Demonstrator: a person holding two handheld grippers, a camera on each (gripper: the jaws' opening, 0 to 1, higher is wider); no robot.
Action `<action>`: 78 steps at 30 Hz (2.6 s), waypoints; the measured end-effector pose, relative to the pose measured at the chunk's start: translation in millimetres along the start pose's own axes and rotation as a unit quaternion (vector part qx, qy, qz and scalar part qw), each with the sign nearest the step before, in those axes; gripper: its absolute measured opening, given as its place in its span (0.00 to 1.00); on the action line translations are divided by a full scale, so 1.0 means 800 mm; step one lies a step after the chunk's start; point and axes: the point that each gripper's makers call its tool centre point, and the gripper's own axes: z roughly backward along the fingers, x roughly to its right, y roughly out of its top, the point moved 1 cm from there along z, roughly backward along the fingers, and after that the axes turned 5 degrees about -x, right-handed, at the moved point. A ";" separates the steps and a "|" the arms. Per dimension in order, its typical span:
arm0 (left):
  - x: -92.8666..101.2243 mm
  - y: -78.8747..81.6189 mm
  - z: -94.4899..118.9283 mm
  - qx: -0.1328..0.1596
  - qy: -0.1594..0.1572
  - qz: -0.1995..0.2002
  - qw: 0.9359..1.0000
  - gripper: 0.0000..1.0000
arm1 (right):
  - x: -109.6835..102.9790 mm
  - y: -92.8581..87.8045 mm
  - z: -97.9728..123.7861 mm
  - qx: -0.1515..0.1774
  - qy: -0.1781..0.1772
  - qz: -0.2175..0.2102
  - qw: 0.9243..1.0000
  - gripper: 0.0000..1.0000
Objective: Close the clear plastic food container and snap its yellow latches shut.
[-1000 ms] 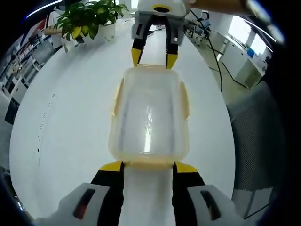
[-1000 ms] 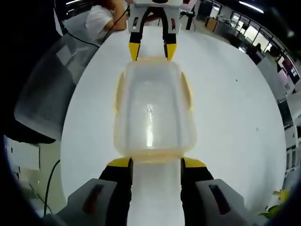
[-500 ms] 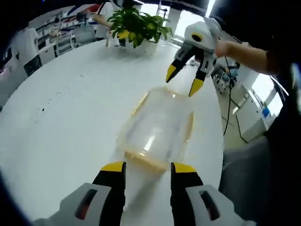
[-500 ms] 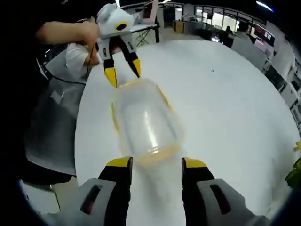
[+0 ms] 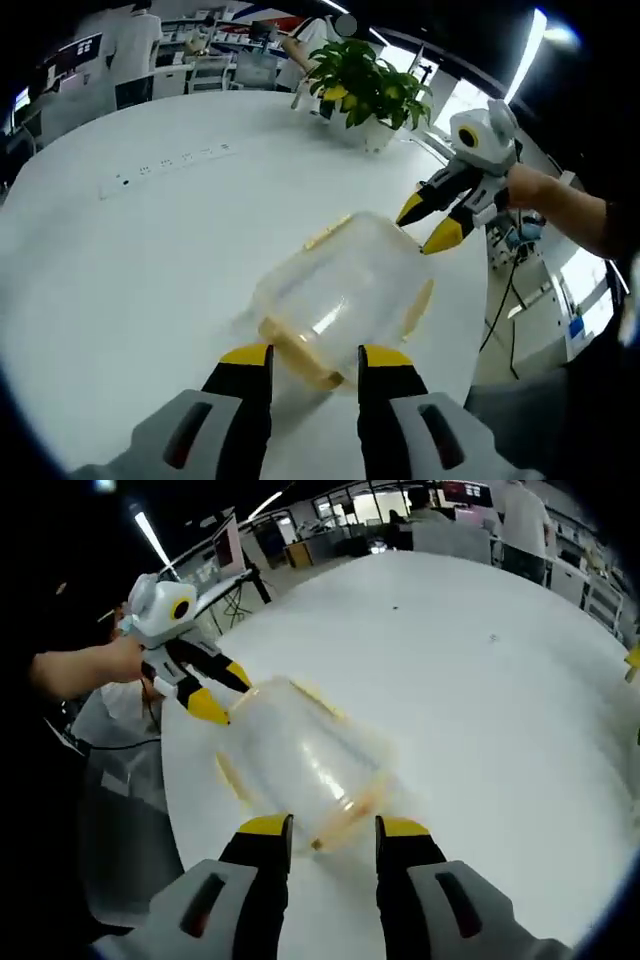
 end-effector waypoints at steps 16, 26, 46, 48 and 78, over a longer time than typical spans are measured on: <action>0.005 -0.001 0.001 0.009 -0.002 0.064 0.998 0.18 | -0.014 -0.026 0.000 -0.081 0.052 -0.016 0.995 0.22; 0.007 -0.001 0.000 0.001 0.008 0.080 0.997 0.19 | -0.010 -0.015 -0.010 -0.009 0.046 -0.047 0.998 0.23; 0.006 0.013 0.000 -0.020 0.069 -0.076 0.995 0.25 | 0.000 0.022 -0.007 -0.055 -0.056 0.097 0.992 0.32; 0.006 0.016 0.000 -0.022 0.076 -0.094 0.992 0.26 | -0.003 0.022 -0.006 -0.065 -0.055 0.096 0.992 0.31; 0.075 0.050 -0.025 -0.008 0.059 -0.350 0.935 0.35 | -0.046 0.081 -0.044 -0.054 -0.019 0.328 0.943 0.34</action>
